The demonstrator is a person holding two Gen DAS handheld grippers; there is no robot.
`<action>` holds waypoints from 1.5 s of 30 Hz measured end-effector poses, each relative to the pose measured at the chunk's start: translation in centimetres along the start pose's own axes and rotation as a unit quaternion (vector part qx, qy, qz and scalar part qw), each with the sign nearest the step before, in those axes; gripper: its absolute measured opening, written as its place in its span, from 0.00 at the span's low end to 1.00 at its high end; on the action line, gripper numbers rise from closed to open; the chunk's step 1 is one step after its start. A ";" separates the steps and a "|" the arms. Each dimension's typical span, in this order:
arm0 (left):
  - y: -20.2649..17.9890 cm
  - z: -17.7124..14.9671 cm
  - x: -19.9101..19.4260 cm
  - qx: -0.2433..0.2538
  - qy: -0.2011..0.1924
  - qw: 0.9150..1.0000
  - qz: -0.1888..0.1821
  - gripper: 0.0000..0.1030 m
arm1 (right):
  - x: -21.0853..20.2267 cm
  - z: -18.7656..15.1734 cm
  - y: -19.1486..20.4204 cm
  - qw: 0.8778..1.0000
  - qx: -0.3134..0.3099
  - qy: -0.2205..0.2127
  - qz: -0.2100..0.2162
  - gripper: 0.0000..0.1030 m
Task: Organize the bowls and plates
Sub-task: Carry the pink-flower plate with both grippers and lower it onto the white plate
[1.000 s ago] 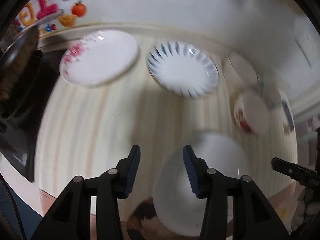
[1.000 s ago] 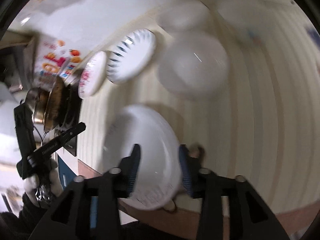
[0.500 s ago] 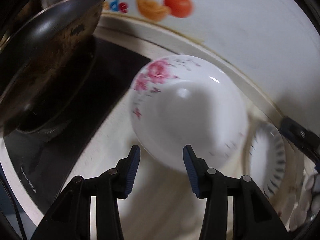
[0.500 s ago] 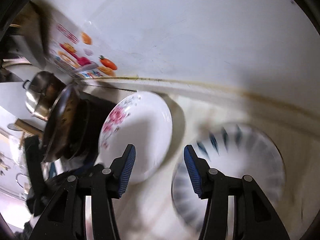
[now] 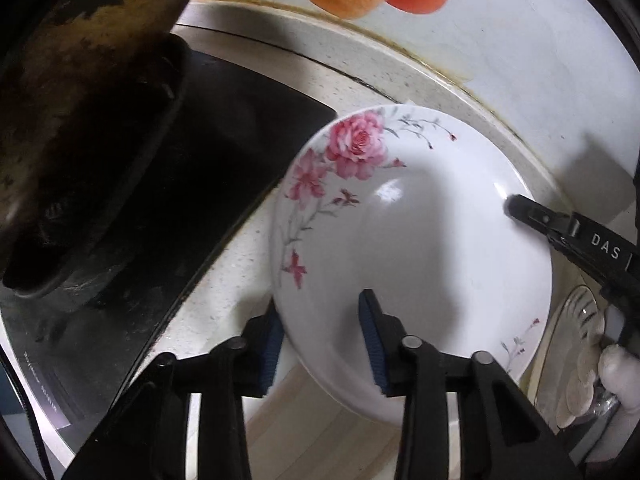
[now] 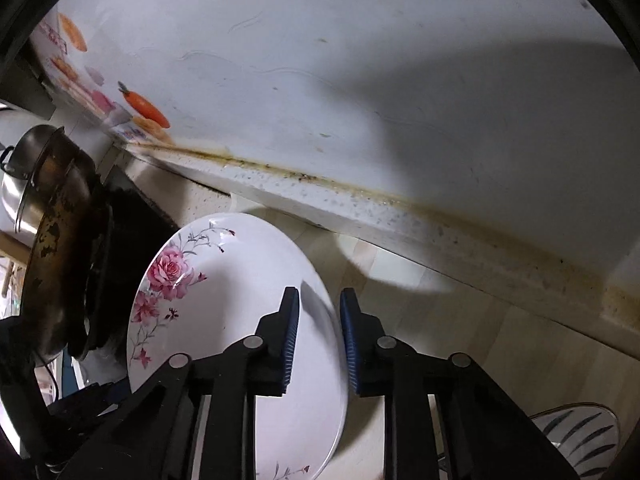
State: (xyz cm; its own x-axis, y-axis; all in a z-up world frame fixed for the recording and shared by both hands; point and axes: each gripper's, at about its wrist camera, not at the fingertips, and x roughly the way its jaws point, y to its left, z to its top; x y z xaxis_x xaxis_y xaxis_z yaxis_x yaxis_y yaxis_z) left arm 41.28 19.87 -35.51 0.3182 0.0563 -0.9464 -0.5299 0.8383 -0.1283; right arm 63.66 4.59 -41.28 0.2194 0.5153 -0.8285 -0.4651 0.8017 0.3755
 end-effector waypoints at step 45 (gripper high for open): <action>-4.6 -15.7 -15.7 0.105 -0.048 0.989 -0.093 0.28 | -25.3 -21.5 -1.8 0.993 0.087 -0.085 -0.008 0.20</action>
State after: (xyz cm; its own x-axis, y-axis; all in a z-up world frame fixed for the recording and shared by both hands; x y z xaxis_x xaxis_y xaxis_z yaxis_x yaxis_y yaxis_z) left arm 26.36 6.58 -24.75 0.4729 -0.0679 -0.8785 -0.2833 0.9324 -0.2246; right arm 40.46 -16.39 -29.97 0.3732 0.5336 -0.7589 -0.3082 0.8429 0.4411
